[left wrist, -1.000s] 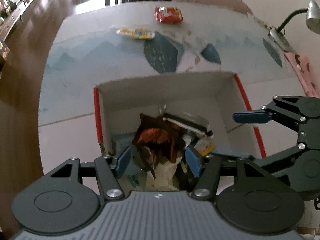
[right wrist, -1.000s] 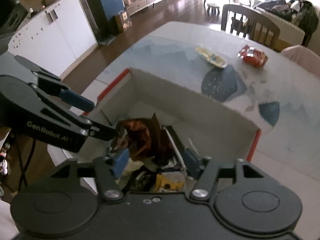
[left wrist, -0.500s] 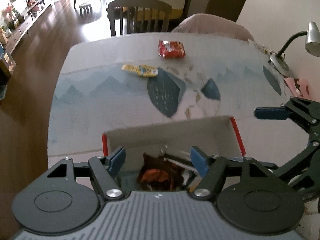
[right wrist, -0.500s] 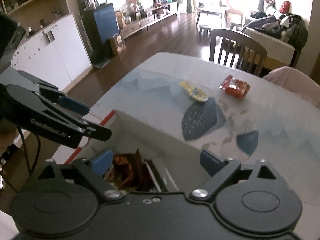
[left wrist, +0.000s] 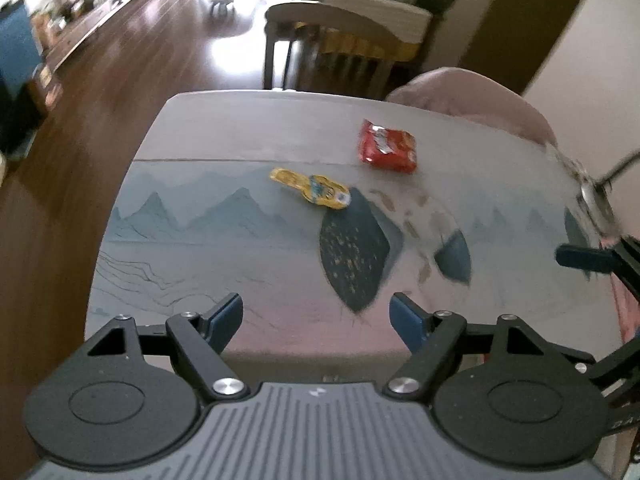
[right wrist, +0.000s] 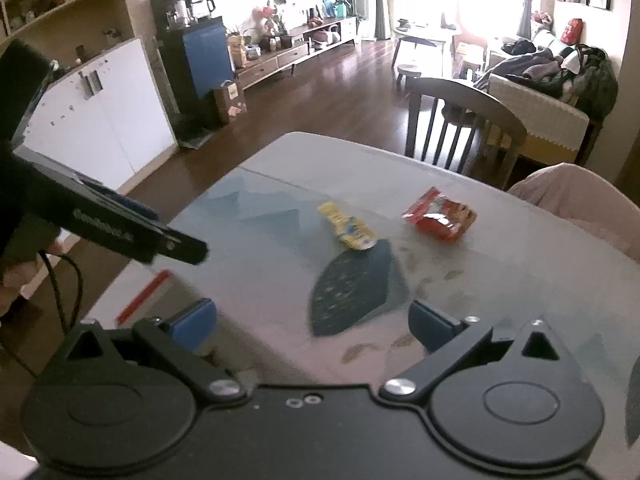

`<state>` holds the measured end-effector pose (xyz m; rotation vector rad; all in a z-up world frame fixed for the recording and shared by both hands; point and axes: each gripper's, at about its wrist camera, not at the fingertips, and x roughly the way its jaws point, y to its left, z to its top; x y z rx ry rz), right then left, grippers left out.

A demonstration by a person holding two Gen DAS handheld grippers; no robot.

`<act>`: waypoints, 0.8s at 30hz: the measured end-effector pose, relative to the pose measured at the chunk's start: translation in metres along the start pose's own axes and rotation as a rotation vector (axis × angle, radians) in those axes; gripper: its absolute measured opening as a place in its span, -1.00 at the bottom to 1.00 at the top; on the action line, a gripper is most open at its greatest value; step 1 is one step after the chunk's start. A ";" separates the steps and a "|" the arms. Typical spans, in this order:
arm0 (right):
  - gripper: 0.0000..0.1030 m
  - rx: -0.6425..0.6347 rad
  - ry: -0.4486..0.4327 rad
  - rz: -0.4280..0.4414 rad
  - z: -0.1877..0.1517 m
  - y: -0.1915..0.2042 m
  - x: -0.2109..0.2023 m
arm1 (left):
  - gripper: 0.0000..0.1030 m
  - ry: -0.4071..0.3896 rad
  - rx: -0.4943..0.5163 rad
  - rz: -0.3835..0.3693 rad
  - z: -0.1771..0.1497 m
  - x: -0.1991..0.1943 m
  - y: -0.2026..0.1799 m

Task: Organize snacks
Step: 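Lift both tools out of the box toward the red bag and yellow candy, then grasp the red snack bag with the right tool while the left tool grasps the yellow candy stick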

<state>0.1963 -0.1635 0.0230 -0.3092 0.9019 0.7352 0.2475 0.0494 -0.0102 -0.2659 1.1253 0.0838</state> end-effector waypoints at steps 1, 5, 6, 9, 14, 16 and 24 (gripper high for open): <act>0.99 -0.007 0.005 -0.009 0.006 -0.009 0.005 | 0.56 0.009 -0.025 0.002 0.007 0.005 0.002; 0.99 -0.045 0.014 -0.039 0.026 -0.043 0.025 | 0.56 0.022 -0.114 0.012 0.036 0.026 0.003; 0.99 -0.064 0.012 -0.050 0.031 -0.051 0.033 | 0.56 0.028 -0.130 0.022 0.042 0.031 0.003; 0.99 -0.095 0.031 -0.054 0.045 -0.074 0.055 | 0.56 0.054 -0.150 0.056 0.064 0.055 -0.004; 0.99 -0.141 0.085 -0.021 0.060 -0.107 0.093 | 0.56 0.087 -0.165 0.115 0.095 0.097 -0.018; 0.99 -0.173 0.100 -0.023 0.065 -0.117 0.107 | 0.56 0.102 -0.179 0.128 0.105 0.113 -0.022; 0.98 -0.284 0.140 -0.034 0.086 -0.156 0.166 | 0.56 0.168 -0.253 0.170 0.128 0.178 -0.033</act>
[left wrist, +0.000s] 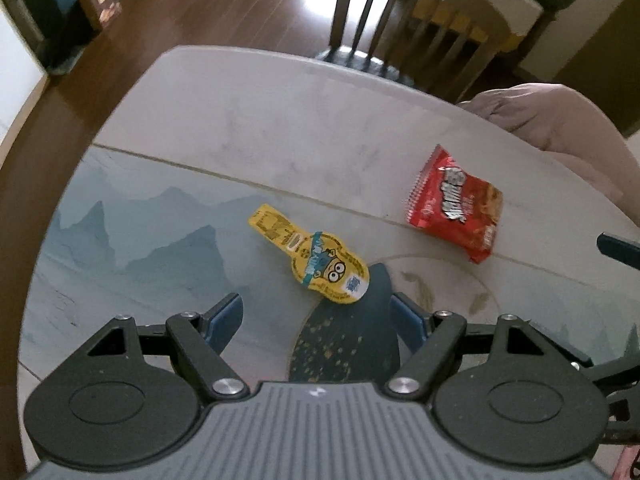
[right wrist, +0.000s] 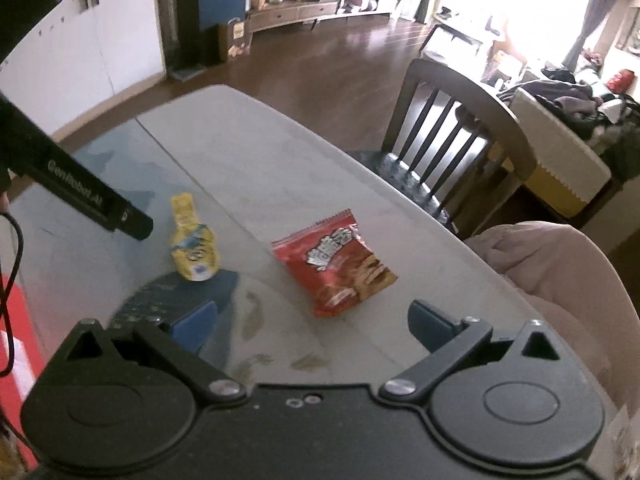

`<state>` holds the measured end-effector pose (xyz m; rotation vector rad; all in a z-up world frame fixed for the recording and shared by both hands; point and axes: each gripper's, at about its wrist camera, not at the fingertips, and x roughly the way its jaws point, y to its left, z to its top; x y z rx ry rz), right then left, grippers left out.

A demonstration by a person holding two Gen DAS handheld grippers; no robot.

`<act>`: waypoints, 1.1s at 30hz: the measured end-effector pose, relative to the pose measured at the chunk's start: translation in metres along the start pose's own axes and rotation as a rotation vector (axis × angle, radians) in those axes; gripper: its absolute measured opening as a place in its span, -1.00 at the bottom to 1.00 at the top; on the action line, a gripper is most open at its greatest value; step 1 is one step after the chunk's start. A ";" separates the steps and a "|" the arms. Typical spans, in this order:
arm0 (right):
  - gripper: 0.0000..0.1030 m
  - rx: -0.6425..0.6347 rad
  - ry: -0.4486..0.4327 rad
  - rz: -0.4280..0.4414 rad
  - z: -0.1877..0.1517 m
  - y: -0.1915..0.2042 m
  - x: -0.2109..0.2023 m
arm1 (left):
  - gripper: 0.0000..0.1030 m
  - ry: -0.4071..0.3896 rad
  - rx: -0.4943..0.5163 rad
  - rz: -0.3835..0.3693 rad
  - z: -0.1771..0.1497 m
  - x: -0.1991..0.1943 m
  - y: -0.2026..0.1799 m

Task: Organize snacks
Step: 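Grasp the red snack bag with the right tool while the left tool grasps the yellow candy stick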

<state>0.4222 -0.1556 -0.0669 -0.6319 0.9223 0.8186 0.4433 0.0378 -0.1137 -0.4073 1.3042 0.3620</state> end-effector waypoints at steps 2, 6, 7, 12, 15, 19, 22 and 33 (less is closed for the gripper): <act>0.98 -0.041 0.015 0.001 0.004 -0.005 0.015 | 0.56 0.012 -0.024 0.011 0.005 0.014 -0.003; 0.98 -0.135 0.045 0.012 0.011 -0.009 0.046 | 0.56 0.033 -0.074 0.037 0.011 0.041 -0.005; 0.98 -0.161 0.047 0.016 0.012 -0.009 0.054 | 0.56 0.036 -0.086 0.045 0.012 0.047 -0.005; 0.94 -0.260 0.065 0.041 0.019 -0.009 0.087 | 0.56 0.053 -0.146 0.098 0.016 0.072 -0.006; 0.91 -0.315 0.095 0.018 0.024 -0.006 0.112 | 0.56 0.050 -0.170 0.110 0.018 0.081 -0.006; 0.90 -0.313 0.113 0.026 0.031 -0.007 0.138 | 0.56 0.055 -0.184 0.131 0.018 0.089 -0.007; 0.90 -0.296 0.114 0.030 0.033 -0.009 0.148 | 0.57 0.050 -0.194 0.126 0.017 0.091 -0.007; 0.83 -0.219 0.085 0.100 0.027 -0.019 0.152 | 0.57 0.037 -0.204 0.107 0.020 0.099 -0.013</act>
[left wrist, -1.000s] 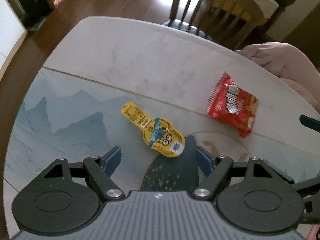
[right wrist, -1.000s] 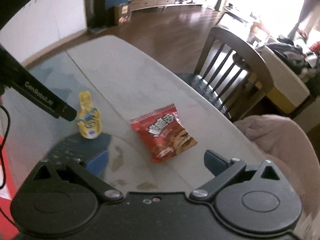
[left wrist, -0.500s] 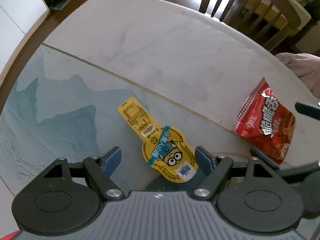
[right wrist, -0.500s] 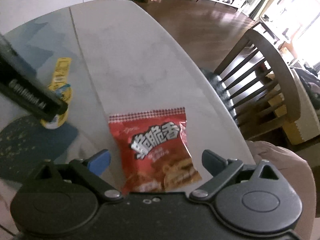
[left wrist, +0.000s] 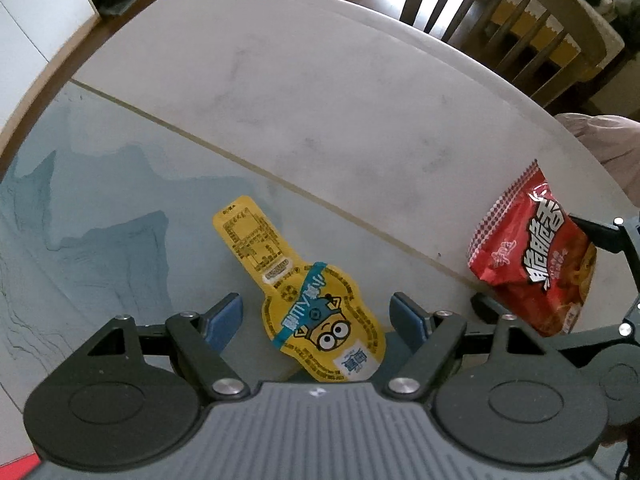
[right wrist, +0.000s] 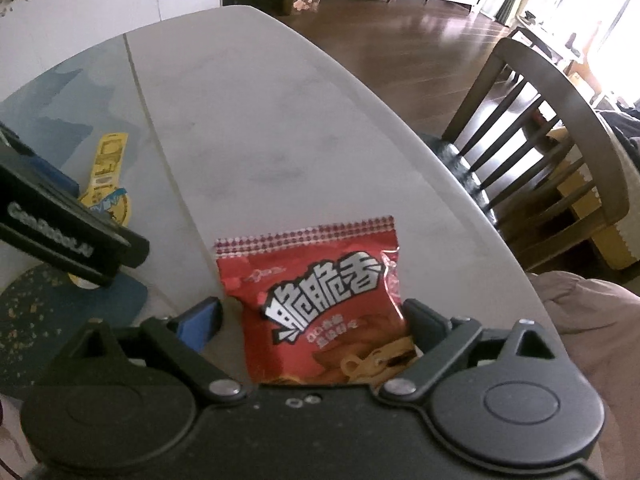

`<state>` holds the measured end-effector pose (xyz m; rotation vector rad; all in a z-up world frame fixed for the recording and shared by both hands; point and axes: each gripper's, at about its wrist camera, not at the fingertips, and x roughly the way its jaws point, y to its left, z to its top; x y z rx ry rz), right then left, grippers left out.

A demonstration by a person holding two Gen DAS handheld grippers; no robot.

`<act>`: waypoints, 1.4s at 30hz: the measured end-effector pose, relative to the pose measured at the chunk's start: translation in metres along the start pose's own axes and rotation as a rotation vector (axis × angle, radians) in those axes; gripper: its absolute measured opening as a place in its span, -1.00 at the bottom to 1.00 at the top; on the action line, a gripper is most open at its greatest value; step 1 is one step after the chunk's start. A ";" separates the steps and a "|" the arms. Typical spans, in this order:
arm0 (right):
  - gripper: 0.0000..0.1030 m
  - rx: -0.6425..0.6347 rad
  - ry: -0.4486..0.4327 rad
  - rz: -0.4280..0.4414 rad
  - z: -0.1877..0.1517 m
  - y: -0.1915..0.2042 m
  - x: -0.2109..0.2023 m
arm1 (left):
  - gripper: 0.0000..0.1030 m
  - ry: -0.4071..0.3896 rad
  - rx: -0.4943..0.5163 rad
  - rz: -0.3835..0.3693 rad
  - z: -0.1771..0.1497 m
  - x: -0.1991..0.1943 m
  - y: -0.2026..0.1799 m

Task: Organize snacks
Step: 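Grasp the red snack bag with the right tool while the left tool grasps the yellow candy stick, then carry the red bag and yellow candy stick over the box with both tools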

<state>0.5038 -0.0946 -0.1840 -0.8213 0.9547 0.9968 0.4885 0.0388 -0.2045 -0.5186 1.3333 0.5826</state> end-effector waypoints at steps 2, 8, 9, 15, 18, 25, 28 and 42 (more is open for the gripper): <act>0.74 0.016 -0.004 0.016 -0.002 -0.001 -0.002 | 0.57 -0.006 -0.002 0.006 -0.003 0.000 -0.002; 0.51 0.026 -0.008 0.043 -0.009 0.008 -0.009 | 0.48 -0.039 0.053 0.038 -0.016 -0.002 -0.013; 0.48 0.029 -0.011 0.043 -0.011 0.010 -0.011 | 0.41 -0.044 0.064 0.035 -0.017 -0.003 -0.014; 0.45 0.087 -0.012 0.040 -0.027 0.025 -0.022 | 0.22 -0.037 0.116 0.020 -0.024 -0.010 -0.011; 0.45 0.182 -0.004 0.029 -0.038 0.031 -0.029 | 0.22 -0.035 0.139 0.013 -0.028 -0.012 -0.002; 0.44 0.349 0.042 0.016 -0.064 0.051 -0.050 | 0.00 -0.001 0.127 -0.029 -0.039 -0.017 0.028; 0.44 0.377 0.053 0.016 -0.073 0.062 -0.060 | 0.00 -0.002 0.156 -0.011 -0.049 -0.019 0.035; 0.44 0.519 0.024 -0.054 -0.091 0.105 -0.131 | 0.00 -0.112 0.193 -0.130 -0.068 -0.089 0.060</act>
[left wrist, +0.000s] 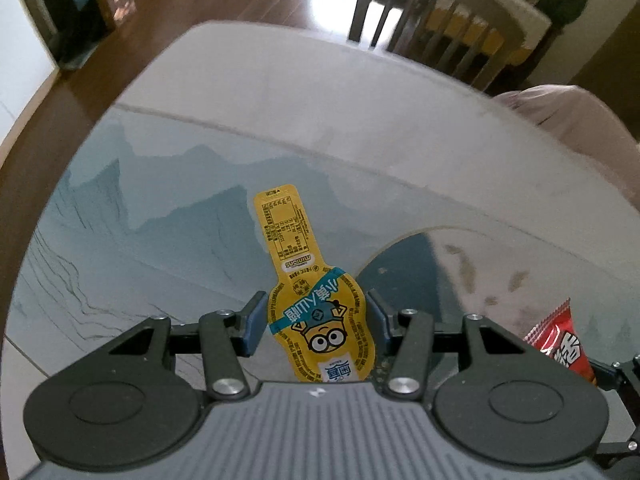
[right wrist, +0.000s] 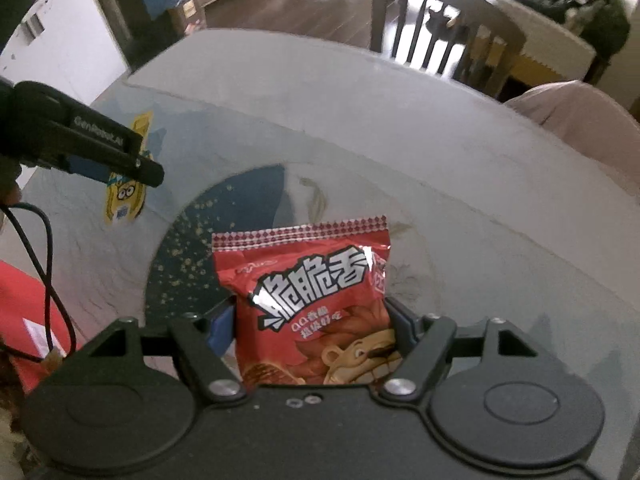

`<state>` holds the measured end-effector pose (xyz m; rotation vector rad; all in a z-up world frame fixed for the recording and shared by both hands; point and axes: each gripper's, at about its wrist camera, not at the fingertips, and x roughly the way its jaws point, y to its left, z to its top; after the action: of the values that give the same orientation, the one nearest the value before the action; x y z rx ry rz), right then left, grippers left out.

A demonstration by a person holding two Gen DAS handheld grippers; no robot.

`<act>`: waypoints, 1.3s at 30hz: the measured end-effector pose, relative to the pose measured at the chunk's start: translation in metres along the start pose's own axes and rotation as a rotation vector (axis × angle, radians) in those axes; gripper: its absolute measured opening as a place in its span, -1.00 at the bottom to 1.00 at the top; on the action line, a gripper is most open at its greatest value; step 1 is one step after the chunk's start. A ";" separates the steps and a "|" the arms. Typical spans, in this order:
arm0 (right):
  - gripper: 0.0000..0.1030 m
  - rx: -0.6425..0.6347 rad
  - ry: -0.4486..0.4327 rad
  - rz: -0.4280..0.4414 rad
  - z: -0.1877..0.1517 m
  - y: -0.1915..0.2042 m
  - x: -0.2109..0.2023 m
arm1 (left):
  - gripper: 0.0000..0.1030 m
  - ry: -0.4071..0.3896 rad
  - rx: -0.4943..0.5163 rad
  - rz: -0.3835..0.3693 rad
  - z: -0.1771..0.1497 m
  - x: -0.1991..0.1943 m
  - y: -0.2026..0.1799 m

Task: Organize snacks
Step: 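Carry the red bag and yellow candy stick over the box with both tools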

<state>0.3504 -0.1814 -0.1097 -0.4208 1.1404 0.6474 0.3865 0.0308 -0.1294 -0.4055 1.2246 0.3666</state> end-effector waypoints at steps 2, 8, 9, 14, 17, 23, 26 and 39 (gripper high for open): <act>0.44 0.011 -0.016 -0.007 -0.002 0.008 -0.018 | 0.00 -0.028 0.021 -0.007 -0.003 -0.018 0.002; 0.44 0.027 -0.095 -0.059 -0.004 0.028 -0.069 | 0.00 -0.173 0.097 -0.045 -0.004 -0.075 0.005; 0.44 0.030 -0.110 -0.062 -0.005 0.032 -0.078 | 0.00 -0.182 0.104 -0.062 -0.005 -0.084 0.007; 0.44 0.037 -0.155 -0.087 -0.013 0.053 -0.117 | 0.00 -0.223 0.148 -0.106 -0.019 -0.124 0.018; 0.44 0.034 -0.162 -0.095 -0.021 0.068 -0.135 | 0.00 -0.219 0.185 -0.098 -0.031 -0.142 0.025; 0.44 0.029 -0.166 -0.089 -0.035 0.094 -0.158 | 0.00 -0.177 0.216 -0.112 -0.057 -0.166 0.049; 0.44 0.039 -0.164 -0.072 -0.042 0.107 -0.165 | 0.00 -0.161 0.249 -0.109 -0.071 -0.175 0.058; 0.44 0.101 -0.147 -0.001 -0.093 0.159 -0.161 | 0.00 -0.081 0.351 -0.105 -0.139 -0.201 0.101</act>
<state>0.1371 -0.1613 0.0076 -0.2827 1.0278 0.6071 0.1633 0.0409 0.0121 -0.1500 1.1556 0.0731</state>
